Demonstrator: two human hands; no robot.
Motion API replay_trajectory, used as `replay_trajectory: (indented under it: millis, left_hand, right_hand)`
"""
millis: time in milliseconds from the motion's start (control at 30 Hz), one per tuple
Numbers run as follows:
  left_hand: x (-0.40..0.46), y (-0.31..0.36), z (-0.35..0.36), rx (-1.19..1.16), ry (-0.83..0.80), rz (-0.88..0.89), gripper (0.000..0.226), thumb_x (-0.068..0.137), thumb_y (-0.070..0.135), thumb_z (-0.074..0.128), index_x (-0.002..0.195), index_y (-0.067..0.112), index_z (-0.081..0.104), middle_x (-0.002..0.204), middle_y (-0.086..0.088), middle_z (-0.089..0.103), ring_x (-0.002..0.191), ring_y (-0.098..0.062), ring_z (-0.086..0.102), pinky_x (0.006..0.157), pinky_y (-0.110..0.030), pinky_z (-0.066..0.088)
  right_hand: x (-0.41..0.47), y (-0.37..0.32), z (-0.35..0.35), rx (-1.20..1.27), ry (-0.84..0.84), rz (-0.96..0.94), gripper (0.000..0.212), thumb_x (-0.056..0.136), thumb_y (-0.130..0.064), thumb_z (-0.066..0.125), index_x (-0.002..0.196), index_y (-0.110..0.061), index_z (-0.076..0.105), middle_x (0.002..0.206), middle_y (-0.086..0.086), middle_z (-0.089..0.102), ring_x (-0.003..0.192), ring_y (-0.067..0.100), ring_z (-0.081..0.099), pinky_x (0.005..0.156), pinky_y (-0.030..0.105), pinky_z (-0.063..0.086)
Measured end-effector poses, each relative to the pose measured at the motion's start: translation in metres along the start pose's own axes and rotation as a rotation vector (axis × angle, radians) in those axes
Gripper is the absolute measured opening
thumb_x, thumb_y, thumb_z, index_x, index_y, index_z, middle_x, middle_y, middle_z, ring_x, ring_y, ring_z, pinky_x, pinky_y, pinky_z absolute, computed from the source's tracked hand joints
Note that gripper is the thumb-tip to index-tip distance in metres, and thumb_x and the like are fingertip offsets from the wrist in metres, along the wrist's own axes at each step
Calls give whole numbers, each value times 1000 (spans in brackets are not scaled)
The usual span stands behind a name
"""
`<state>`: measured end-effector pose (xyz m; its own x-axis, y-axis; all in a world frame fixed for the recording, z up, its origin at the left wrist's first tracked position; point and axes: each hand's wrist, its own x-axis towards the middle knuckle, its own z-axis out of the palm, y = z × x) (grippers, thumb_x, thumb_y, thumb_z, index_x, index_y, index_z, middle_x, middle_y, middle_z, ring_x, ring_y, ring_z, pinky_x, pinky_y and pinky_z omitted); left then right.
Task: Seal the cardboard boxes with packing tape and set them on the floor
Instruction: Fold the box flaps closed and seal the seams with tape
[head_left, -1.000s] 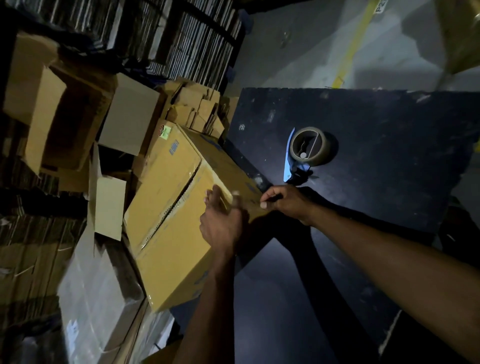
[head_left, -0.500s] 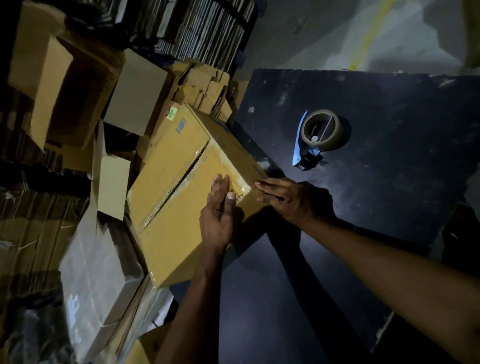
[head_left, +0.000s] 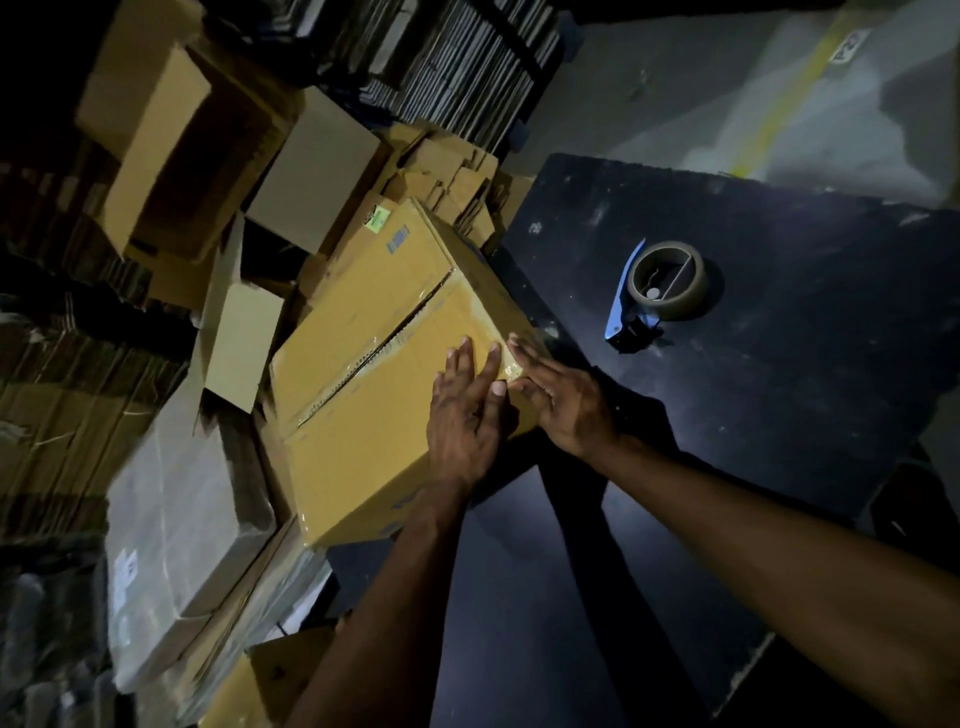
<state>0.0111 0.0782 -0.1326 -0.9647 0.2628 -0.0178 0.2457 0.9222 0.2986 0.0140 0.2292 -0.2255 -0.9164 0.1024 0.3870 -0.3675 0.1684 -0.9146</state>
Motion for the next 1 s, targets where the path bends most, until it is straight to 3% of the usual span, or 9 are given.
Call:
replay_trajectory:
  millis: [133,200,300,367,433,500,600,833,1000]
  left_hand:
    - [-26,19,-6,-152,145,-134,45,103,55,47,137,34,67,153,1,54,146,-11,45,121,-40,36]
    - [-47,25,-10,-148,344,-239,36,100,51,55,118,31,79,119,5,77,112,-11,71,94,-39,59]
    - [-60,30,-16,-98,480,-334,31,96,47,57,99,29,82,89,7,80,80,-11,75,70,-36,60]
    - [-53,33,-17,-107,503,-345,32,97,44,55,105,27,81,98,6,80,88,-13,75,76,-31,59]
    - [-44,36,-12,-197,449,-295,36,103,41,53,128,25,73,131,6,71,122,-9,66,98,-27,53]
    - [-38,34,-1,-203,306,-213,46,107,37,44,147,20,59,155,4,52,147,-10,43,118,-31,38]
    - [-38,28,13,-36,159,-155,58,104,38,29,157,19,45,166,3,32,156,-15,25,125,-44,25]
    - [-51,27,1,56,63,-127,76,96,57,37,161,19,36,169,-1,25,157,-20,20,123,-44,20]
    - [-84,26,-14,55,-32,-92,79,85,57,50,153,18,51,163,-1,39,150,-18,36,120,-44,32]
  right_hand:
    - [-27,-23,-16,-55,-119,-34,44,104,-32,54,143,-11,59,162,0,38,142,12,47,106,30,49]
    - [-48,-38,-29,-43,-229,15,48,102,-50,50,135,-18,66,167,-7,25,138,10,50,101,25,49]
    - [-42,-44,-39,-32,-210,165,60,101,-56,45,149,-21,52,169,-12,18,146,4,36,110,29,43]
    - [-20,-43,-38,-4,-207,274,75,100,-62,35,162,-21,25,170,-12,8,154,1,13,123,30,25]
    - [-2,-43,-30,31,-283,301,79,102,-62,28,164,-18,8,171,-10,-4,154,-1,-4,126,26,8]
    - [2,-42,-16,53,-375,280,79,103,-60,22,163,-14,1,170,-4,-12,154,0,-12,126,24,-2]
    - [-13,-37,2,57,-467,266,83,102,-65,16,162,-12,-6,168,-2,-19,155,6,-16,128,34,-4]
    - [-40,-25,-19,-233,-586,237,90,94,-78,-1,163,-22,10,170,-10,-3,157,10,0,126,46,12]
    - [-8,-45,-51,-307,-423,31,72,102,-68,25,156,-23,40,167,2,26,153,22,23,123,46,21]
